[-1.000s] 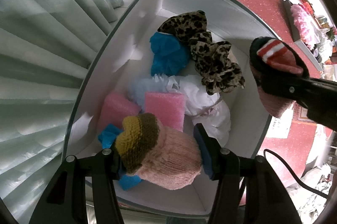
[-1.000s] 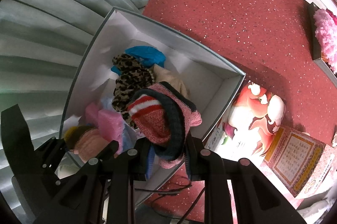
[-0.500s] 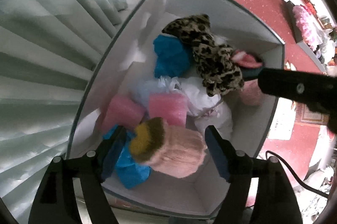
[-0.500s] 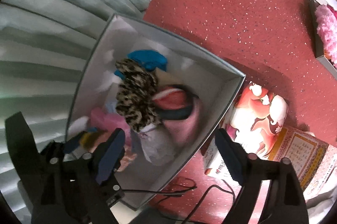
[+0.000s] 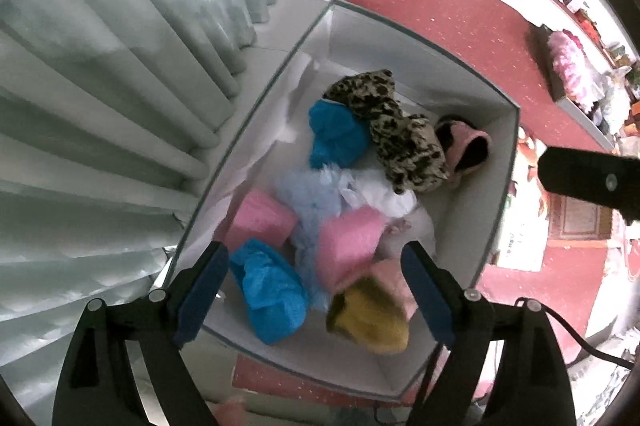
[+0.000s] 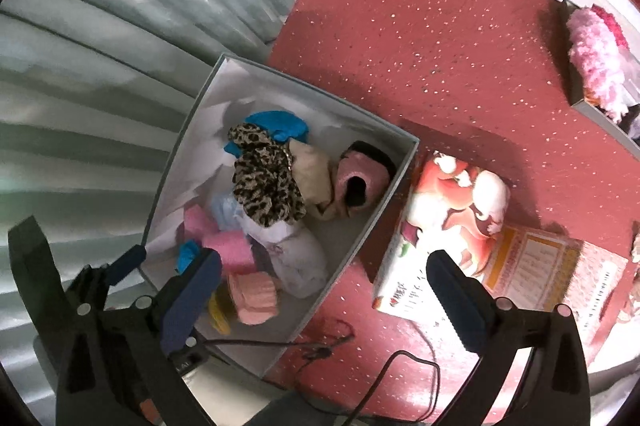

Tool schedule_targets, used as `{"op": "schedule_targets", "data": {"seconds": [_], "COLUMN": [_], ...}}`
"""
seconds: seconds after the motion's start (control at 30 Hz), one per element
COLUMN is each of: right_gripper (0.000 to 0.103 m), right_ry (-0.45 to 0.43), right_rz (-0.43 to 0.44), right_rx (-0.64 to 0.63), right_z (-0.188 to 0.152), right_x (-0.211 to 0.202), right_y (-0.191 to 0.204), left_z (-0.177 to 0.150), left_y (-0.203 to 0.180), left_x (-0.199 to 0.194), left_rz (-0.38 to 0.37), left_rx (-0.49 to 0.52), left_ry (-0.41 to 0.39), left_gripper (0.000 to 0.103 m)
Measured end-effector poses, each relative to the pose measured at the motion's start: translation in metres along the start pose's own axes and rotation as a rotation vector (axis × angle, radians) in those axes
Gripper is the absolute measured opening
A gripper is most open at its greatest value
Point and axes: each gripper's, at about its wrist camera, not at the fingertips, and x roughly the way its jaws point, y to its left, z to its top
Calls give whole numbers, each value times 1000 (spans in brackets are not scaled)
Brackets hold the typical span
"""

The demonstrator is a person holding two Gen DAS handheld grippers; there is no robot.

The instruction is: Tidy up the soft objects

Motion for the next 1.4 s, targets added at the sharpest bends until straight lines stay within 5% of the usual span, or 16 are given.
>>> {"op": "schedule_targets", "data": {"seconds": [0.83, 1.4], "right_gripper": [103, 103], "right_ry": [-16, -16], "right_rz": [-21, -29], "right_rx": [-74, -90], "right_z": [-22, -25], "right_x": [-17, -18], "right_y": [23, 25], "left_z": [-17, -19], "left_y": [2, -6], "left_x": [-7, -7], "left_rz": [86, 80], "left_rx": [-65, -60], "left_ry": [43, 61], "left_gripper": [90, 90]}}
